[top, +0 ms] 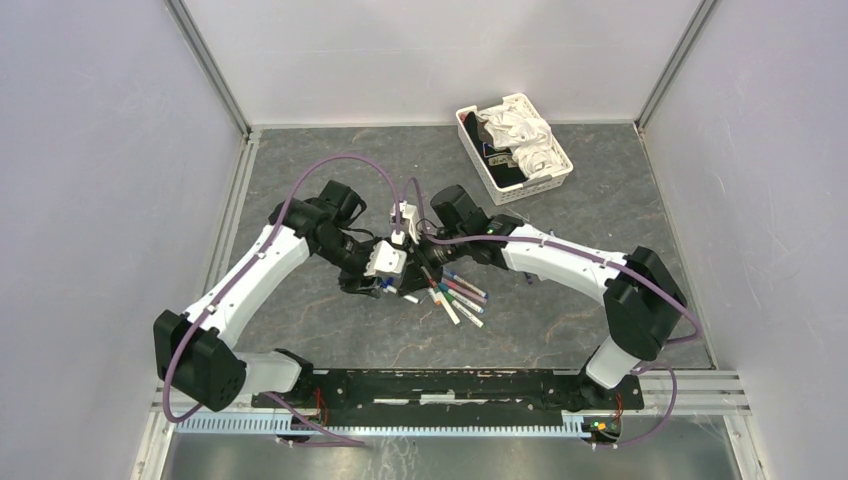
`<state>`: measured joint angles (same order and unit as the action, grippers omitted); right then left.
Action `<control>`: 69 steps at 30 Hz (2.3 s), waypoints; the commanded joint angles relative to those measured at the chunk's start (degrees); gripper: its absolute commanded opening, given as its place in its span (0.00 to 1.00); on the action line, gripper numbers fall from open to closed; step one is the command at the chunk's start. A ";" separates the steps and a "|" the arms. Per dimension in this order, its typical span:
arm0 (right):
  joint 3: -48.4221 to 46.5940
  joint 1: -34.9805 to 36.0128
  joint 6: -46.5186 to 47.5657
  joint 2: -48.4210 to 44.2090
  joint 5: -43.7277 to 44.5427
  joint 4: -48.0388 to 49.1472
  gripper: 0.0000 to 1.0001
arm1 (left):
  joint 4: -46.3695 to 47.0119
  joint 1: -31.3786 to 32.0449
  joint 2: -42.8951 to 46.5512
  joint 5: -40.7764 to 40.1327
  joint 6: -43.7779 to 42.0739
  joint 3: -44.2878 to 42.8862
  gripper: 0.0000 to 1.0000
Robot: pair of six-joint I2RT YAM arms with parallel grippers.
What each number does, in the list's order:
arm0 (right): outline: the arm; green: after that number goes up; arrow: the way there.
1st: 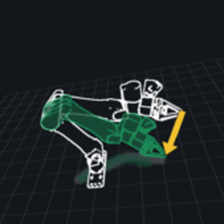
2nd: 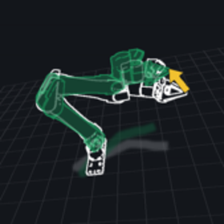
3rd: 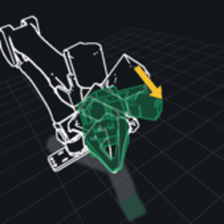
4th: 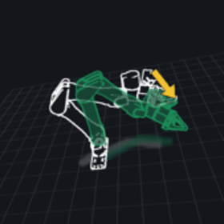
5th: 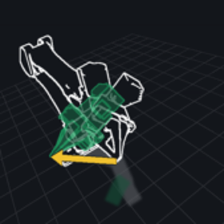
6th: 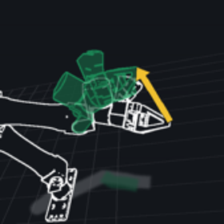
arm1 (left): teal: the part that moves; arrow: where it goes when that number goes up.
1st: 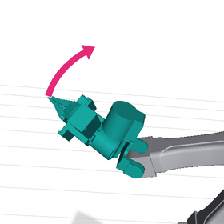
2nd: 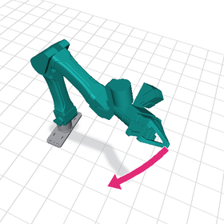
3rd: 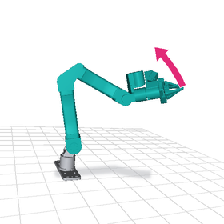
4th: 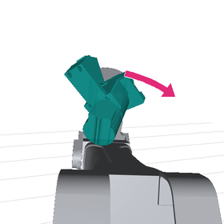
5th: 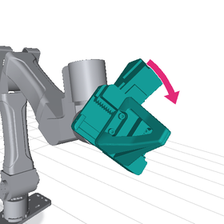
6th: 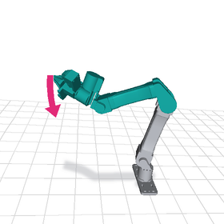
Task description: Open the pen caps
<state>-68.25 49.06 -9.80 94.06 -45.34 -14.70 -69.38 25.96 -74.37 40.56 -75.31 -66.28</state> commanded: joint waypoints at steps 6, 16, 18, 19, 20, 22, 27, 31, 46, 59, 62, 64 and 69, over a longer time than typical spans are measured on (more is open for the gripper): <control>-1.81 -0.29 -1.49 0.60 -3.79 3.53 0.00 | 3.71 1.16 -0.97 -3.36 0.69 0.14 0.15; 0.29 -0.27 -9.20 4.48 -5.87 12.52 0.37 | 3.99 1.45 -0.14 -1.64 1.73 -2.09 0.02; 0.20 -0.35 -10.62 5.35 -5.90 13.48 0.33 | 3.79 1.47 -0.03 -1.62 1.60 -2.22 0.02; 0.21 -0.45 -10.97 5.66 -5.94 13.71 0.29 | 3.68 1.47 0.01 -1.74 1.46 -2.28 0.02; 0.29 -0.54 -11.18 5.84 -6.07 13.84 0.25 | 3.42 1.47 0.01 -1.99 1.41 -2.35 0.02; 1.08 -1.08 -11.21 5.48 -6.07 13.84 0.09 | 3.05 1.47 0.02 -2.95 0.78 -2.38 0.02; 6.74 -3.95 -8.84 0.92 -6.16 12.65 0.00 | 5.09 1.18 -0.18 -13.31 0.29 -2.41 0.02; 9.02 -5.70 -2.28 -1.60 -5.17 4.55 0.00 | 5.84 -3.75 -0.76 -18.79 -3.93 -3.81 0.02; 16.07 -18.35 0.62 -12.97 20.31 -0.97 0.00 | 18.61 -9.17 -4.25 -8.28 2.44 8.39 0.02; 22.72 -32.83 1.00 -16.16 44.76 4.28 0.00 | 33.35 -8.51 -12.29 -11.20 14.61 14.35 0.21; 22.67 -32.89 1.35 -13.33 45.87 5.77 0.01 | 33.53 -8.49 -13.16 -11.86 15.86 13.71 0.41; 22.85 -32.87 1.28 -11.47 45.47 6.72 0.04 | 33.61 -8.47 -13.06 -11.67 16.55 13.41 0.48; 23.33 -32.92 1.36 -8.34 43.79 8.34 0.16 | 31.68 -8.46 -11.51 -10.86 17.74 11.41 0.61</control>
<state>-45.17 16.16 -8.95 84.29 -1.98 -9.91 -37.60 17.23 -87.55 28.60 -60.84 -51.18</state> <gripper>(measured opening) 0.130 0.595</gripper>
